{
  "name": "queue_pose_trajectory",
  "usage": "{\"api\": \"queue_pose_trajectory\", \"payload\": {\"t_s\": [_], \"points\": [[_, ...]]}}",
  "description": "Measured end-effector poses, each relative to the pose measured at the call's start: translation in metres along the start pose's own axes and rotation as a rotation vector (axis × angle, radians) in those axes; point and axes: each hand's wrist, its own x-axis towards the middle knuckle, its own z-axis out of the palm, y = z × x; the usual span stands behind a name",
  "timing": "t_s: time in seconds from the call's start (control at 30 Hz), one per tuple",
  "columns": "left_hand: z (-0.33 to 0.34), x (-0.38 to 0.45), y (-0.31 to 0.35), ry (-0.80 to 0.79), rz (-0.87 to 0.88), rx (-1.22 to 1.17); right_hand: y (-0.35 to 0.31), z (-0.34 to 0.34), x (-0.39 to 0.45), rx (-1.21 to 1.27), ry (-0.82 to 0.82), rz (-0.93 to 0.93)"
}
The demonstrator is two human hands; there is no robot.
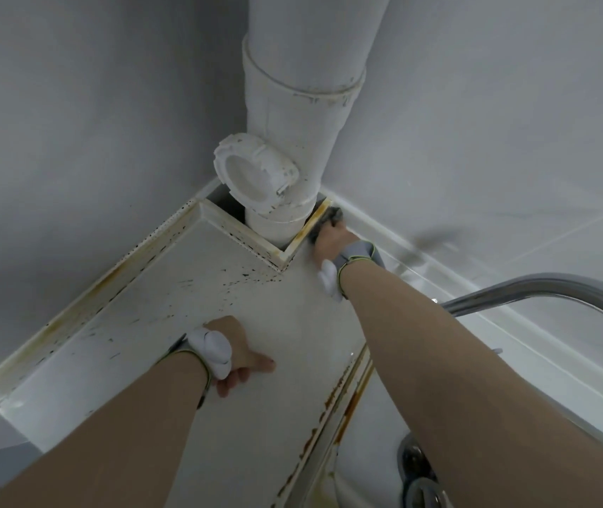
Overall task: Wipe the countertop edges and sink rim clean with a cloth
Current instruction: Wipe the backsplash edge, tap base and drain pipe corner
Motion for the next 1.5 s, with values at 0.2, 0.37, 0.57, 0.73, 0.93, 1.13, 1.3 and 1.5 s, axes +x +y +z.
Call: {"api": "queue_pose_trajectory", "payload": {"t_s": [0.2, 0.37, 0.57, 0.73, 0.93, 1.13, 1.3, 1.5], "points": [[-0.002, 0.003, -0.003, 0.012, -0.022, -0.005, -0.009, 0.042, 0.001, -0.378, -0.169, 0.058], [-0.002, 0.004, -0.001, -0.022, -0.035, -0.028, 0.009, 0.029, 0.004, -0.283, -0.095, 0.005], [-0.005, 0.007, -0.004, 0.029, 0.012, -0.031, 0.01, 0.017, 0.01, -0.351, -0.02, -0.04], [-0.002, 0.003, -0.003, -0.043, -0.039, -0.015, 0.027, 0.022, -0.013, -0.035, -0.119, 0.115], [0.001, 0.008, -0.004, 0.012, -0.011, -0.099, 0.048, 0.01, -0.013, 0.25, 0.501, -0.053], [0.0, 0.018, -0.005, -0.051, -0.053, -0.063, 0.041, -0.002, 0.031, 0.272, 0.301, -0.071], [-0.004, 0.01, -0.004, -0.014, -0.039, -0.065, 0.027, 0.016, 0.021, 0.159, 0.22, -0.062], [-0.003, -0.006, 0.003, -0.001, -0.006, -0.026, 0.054, 0.052, -0.012, 0.148, 0.09, 0.174]]}}
